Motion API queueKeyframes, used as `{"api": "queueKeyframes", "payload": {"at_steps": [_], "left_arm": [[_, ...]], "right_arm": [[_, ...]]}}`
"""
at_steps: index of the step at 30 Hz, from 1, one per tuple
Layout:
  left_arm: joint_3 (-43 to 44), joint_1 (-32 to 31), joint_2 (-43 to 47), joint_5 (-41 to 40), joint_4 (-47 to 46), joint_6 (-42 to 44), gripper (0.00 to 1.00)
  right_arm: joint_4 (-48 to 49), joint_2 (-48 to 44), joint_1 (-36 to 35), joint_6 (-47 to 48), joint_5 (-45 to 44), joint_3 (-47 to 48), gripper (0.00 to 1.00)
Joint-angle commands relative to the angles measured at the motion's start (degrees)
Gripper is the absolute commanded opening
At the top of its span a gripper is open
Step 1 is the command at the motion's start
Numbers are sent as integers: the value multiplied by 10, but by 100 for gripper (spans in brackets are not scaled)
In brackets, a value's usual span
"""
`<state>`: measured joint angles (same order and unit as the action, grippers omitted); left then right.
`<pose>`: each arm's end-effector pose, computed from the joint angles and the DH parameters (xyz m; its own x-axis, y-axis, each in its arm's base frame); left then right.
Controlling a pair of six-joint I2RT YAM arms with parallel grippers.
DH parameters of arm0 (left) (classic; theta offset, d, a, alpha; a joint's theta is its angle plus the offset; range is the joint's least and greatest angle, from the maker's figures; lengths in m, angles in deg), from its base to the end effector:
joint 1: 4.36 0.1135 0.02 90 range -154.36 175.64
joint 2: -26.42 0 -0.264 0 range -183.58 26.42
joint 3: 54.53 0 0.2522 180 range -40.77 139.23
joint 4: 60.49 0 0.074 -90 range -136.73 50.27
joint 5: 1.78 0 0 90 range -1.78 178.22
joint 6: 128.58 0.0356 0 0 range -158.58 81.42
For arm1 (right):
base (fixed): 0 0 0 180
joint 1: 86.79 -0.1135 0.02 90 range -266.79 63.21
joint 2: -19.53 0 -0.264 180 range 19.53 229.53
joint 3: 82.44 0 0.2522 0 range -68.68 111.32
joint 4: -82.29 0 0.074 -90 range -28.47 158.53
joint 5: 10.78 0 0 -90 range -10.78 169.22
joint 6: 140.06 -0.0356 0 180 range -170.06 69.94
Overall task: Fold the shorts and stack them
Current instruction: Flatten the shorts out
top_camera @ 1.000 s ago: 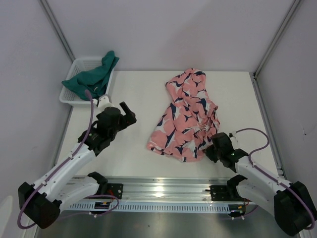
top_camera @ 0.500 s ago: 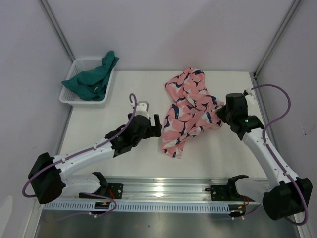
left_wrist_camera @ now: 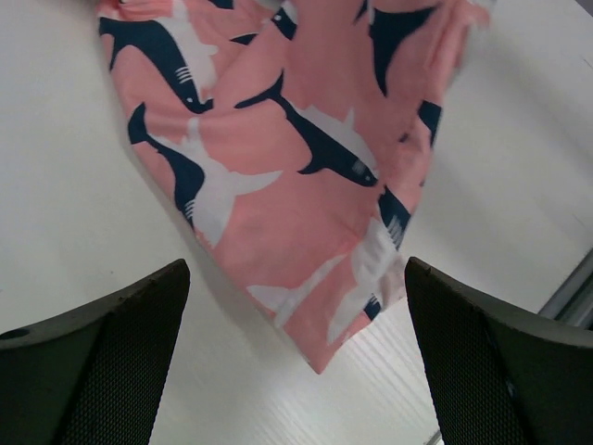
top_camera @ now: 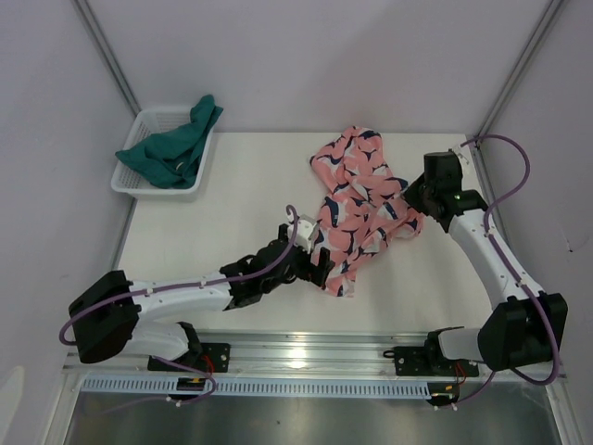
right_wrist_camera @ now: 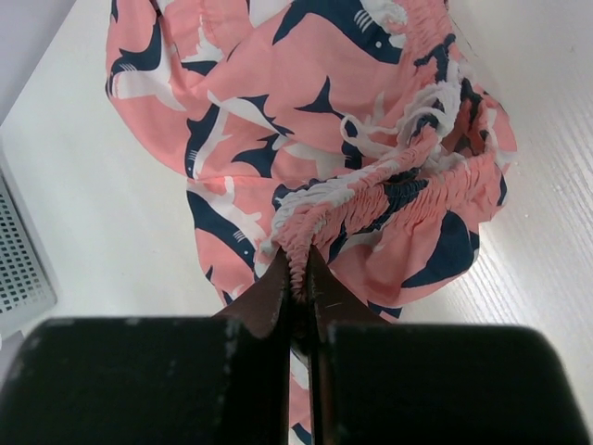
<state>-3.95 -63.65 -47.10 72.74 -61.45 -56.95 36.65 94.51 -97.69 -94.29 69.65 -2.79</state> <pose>0.1500 -0.2340 0.2278 -0.4027 0.0832 -0.9115 0.6062 0.7705 -0.1974 0.2813 0.0481 0.3175 -0.5054 0.6031 -0.6171 0.4038 0.7973 0.4486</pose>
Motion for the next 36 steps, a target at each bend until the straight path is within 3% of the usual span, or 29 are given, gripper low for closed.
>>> {"api": "queueKeyframes", "payload": {"at_steps": [1,11,16,18,19,22,31,36], "left_arm": [[-5,-35,-14,-10,-62,18,99],[47,-65,-123,-85,-36,-10,99],[155,-56,-227,-131,64,-60,97],[192,-55,-253,-142,83,-67,92],[214,-54,-273,-148,108,-75,80],[239,-50,-288,-169,141,-92,61],[188,-45,-262,-97,66,-112,69],[179,-45,-273,-73,35,-122,69]], "right_arm": [[18,18,14,11,23,49,0],[6,53,27,14,43,129,0],[3,54,30,14,43,148,0],[2,55,34,12,50,152,0],[2,57,36,11,53,155,0],[-1,61,54,8,70,167,0],[-21,107,104,-1,128,243,0],[-11,112,120,-9,136,240,0]]}}
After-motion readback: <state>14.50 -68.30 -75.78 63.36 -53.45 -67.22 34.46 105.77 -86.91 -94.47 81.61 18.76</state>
